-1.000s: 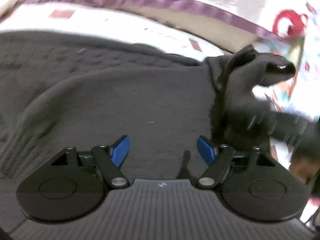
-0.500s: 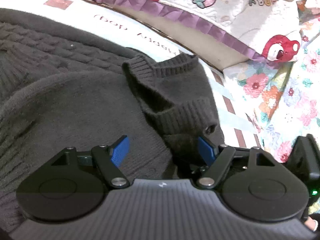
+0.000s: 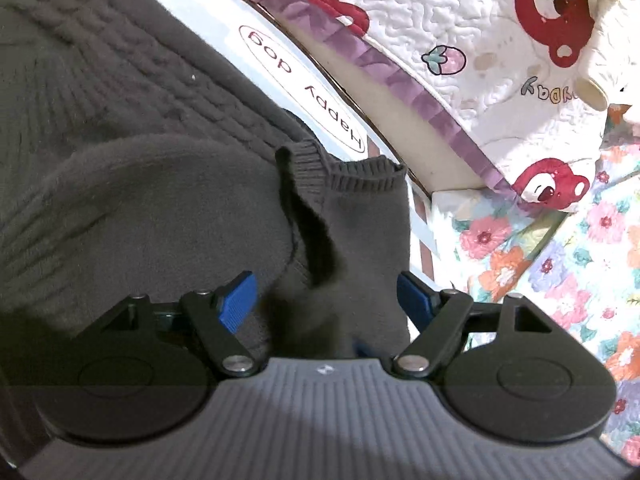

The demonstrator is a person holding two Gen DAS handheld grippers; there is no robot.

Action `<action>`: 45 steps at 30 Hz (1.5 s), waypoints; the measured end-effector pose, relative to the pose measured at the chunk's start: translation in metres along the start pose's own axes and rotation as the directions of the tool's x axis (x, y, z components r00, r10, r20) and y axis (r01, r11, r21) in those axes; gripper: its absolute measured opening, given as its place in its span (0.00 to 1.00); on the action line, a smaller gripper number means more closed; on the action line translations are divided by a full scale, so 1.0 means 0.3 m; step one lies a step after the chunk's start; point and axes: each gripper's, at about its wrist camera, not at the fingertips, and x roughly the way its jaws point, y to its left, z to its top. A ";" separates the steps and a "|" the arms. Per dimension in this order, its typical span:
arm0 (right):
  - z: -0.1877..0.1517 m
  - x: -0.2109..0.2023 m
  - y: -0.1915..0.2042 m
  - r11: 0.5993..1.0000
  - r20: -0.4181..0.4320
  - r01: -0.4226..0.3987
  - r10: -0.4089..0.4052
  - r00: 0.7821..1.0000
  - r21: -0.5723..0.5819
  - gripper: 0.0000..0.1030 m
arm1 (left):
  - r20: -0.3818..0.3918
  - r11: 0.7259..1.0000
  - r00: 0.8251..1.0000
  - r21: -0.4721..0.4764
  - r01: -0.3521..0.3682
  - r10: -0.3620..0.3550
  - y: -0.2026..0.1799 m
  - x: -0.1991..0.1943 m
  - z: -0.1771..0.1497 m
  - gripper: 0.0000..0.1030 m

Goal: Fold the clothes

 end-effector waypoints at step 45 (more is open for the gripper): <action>-0.139 -0.091 -0.257 0.893 -0.104 -0.003 0.056 0.993 0.451 0.34 | 0.037 0.916 0.944 0.232 -0.328 0.328 -0.082 -0.008 -0.008 0.41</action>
